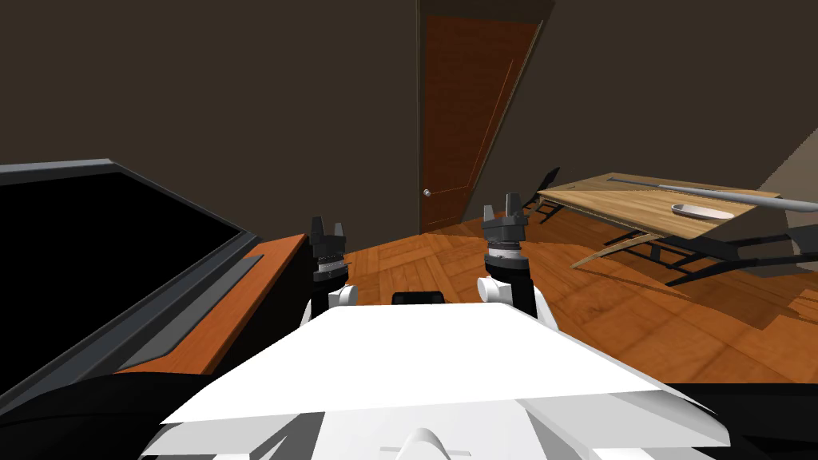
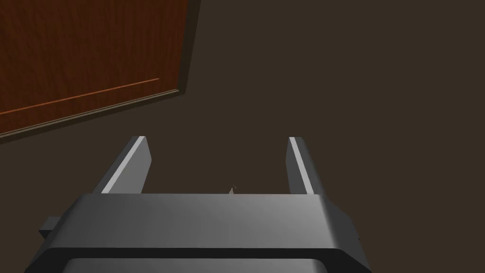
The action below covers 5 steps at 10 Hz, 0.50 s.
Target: Pull the door open
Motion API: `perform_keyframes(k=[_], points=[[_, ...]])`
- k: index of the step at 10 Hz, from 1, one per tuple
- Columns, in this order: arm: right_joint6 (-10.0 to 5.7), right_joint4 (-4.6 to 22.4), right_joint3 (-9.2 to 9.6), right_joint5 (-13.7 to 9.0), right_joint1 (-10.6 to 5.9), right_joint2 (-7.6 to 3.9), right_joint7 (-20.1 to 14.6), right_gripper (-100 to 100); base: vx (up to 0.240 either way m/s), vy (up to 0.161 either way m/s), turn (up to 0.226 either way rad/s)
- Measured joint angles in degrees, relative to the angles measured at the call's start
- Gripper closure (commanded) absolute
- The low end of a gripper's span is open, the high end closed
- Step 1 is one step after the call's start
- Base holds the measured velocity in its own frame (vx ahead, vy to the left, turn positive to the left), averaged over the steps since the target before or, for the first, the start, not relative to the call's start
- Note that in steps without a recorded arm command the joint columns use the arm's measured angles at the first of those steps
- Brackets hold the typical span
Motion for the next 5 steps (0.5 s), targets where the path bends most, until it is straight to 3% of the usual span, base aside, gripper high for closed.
perform_keyframes(k=[5], points=[[-1.43,5.2,-0.48,1.2,-1.61,-1.11,4.4,-100,0.129,-0.005,0.012]])
